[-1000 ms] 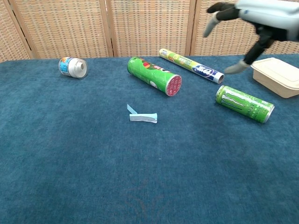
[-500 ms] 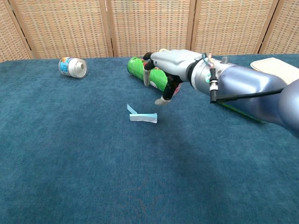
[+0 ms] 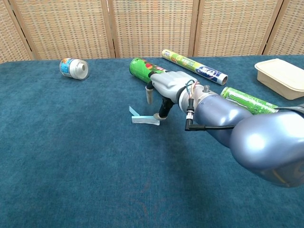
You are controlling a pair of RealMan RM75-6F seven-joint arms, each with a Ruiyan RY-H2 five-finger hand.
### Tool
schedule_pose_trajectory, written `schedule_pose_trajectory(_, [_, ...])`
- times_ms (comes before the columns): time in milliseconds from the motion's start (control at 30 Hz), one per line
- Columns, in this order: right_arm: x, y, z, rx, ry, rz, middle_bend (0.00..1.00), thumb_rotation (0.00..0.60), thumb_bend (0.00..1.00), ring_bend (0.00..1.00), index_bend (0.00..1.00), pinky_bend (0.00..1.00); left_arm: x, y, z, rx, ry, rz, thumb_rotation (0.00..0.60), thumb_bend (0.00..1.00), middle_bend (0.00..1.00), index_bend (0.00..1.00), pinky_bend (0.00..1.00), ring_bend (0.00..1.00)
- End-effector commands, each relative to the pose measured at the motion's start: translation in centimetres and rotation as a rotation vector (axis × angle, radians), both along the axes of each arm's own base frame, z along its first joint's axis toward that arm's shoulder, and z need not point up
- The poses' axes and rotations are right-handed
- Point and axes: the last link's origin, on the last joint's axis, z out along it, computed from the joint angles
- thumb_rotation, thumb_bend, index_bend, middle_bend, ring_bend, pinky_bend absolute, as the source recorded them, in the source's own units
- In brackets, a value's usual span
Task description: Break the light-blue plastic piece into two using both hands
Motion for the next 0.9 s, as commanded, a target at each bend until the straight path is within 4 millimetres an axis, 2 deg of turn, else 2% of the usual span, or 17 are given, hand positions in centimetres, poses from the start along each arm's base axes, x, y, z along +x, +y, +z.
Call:
schedule_pose_trajectory(33, [-0.1, 0.1, -0.5, -0.011, 0.012, -0.003, 0.0, 0.6, 0.34, 0.0, 0.42, 0.0, 0.0, -0.1, 0.0, 0.0, 0.0, -0.002, 0.6, 0.0, 0.0, 0.0, 0.0, 0.0])
schedule_pose_trajectory(900, [-0.7, 0.1, -2.8, -0.002, 0.037, -0.042, 0.0, 0.6, 0.36, 0.0, 0.44, 0.0, -0.1, 0.1, 0.1, -0.005, -0.006, -0.008, 0.6, 0.0, 0.0, 0.0, 0.0, 0.0])
